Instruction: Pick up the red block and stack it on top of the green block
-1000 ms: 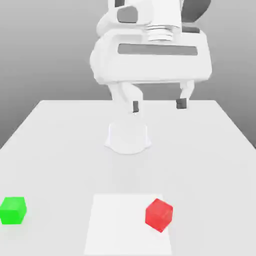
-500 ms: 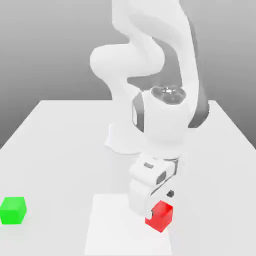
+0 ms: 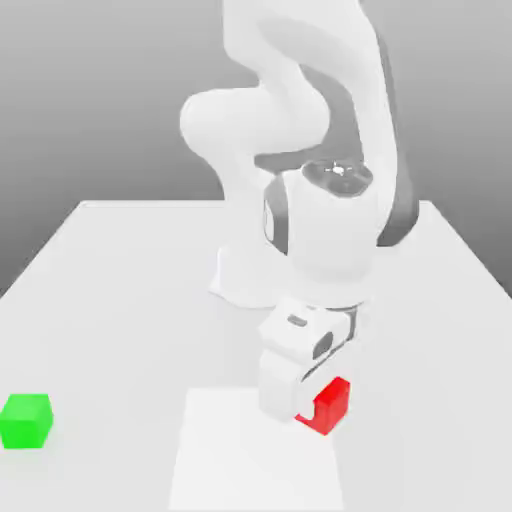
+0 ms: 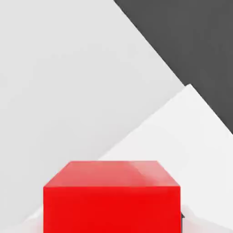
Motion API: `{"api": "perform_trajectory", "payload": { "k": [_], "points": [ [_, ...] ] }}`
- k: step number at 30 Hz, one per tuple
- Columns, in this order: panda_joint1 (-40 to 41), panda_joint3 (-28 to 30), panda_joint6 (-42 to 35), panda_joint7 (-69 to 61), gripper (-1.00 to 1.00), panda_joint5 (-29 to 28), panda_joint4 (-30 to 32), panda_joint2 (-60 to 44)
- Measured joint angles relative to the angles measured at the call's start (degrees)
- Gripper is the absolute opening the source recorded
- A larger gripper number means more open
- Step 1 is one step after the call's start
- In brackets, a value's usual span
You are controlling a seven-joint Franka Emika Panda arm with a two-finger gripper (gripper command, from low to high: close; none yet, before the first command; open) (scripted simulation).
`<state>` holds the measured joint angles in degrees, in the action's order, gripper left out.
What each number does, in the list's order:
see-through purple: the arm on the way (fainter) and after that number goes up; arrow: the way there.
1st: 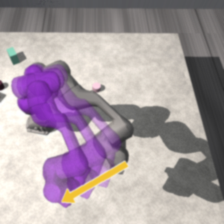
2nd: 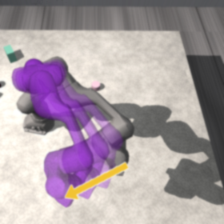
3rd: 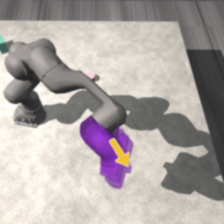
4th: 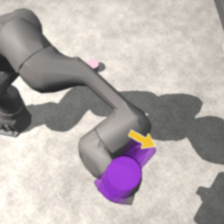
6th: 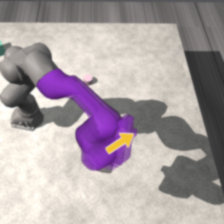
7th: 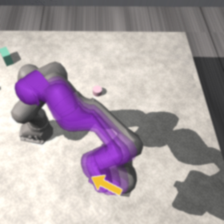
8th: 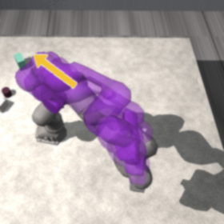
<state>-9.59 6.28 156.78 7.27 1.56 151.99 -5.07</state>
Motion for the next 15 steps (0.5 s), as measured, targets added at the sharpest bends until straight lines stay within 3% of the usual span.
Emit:
{"api": "perform_trajectory", "payload": {
  "k": [11,14,15],
  "points": [
    [19.72,17.43,-6.94,9.72,-1.0,5.95,-10.04,-3.96],
    [23.93,16.31,-3.17,7.1,-1.0,11.96,-12.05,-10.35],
    [25.05,15.19,-1.65,5.99,1.0,13.68,-12.3,-12.3]
  ]
}}
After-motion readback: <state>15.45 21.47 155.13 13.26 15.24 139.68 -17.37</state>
